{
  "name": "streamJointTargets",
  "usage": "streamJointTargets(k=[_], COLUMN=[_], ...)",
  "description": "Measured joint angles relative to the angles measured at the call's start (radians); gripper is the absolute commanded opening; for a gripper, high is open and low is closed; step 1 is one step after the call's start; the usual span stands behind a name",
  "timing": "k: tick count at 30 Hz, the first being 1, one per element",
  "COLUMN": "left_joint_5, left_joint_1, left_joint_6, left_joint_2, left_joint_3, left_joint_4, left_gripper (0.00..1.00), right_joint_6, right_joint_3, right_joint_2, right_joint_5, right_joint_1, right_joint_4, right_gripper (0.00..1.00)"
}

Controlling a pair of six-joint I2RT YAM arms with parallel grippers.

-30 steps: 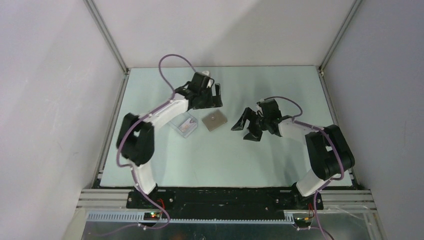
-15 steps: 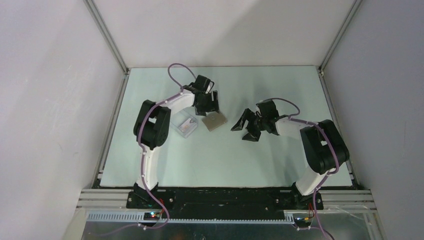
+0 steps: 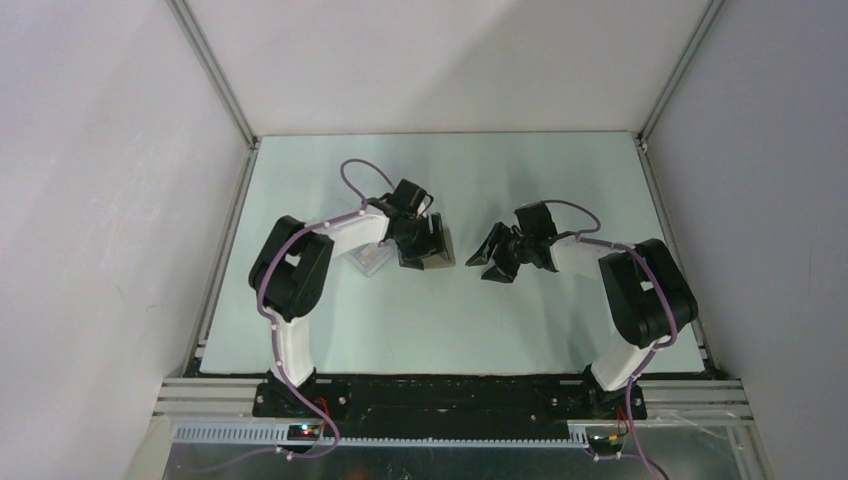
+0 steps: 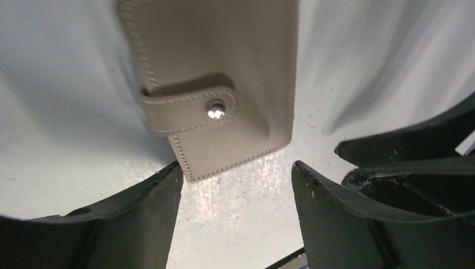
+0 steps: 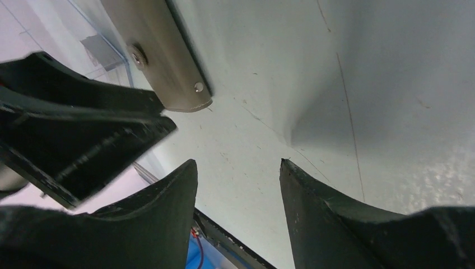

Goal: Put the credit cards into the card holder
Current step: Open the card holder at the center of the board.

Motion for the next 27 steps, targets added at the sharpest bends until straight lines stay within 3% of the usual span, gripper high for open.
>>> streamJointTargets(k=[6,12,19,27], left_joint_5=[0.027,0.017,-0.081,-0.073], left_joint_1=[-0.037,-0.035,0.014,0.077], left_joint_6=[-0.057,-0.089,-0.106,-0.100], left_joint_2=[-0.025,-0.032,-0.101,-0.002], left_joint_3=[-0.062,-0.075,-0.147,-0.021], left_joint_4=[0.051,0.090,0.092,0.085], left_gripper=[0.72,0.79,0.82,0.70], right_joint_6=[0.031,0.063,0.003,-0.037], right_joint_3=[-0.018,-0.004,0.215,0.359], right_joint_2=[0.039,0.113,0.227,0.339], right_joint_5=[-0.034,-0.056,-0.033,-0.086], right_joint_1=[0.001,-0.005,-0.006,-0.006], right_joint_4=[0.110,0.209,0.116,0.021], right_gripper=[0.57,0.55,0.56,0.54])
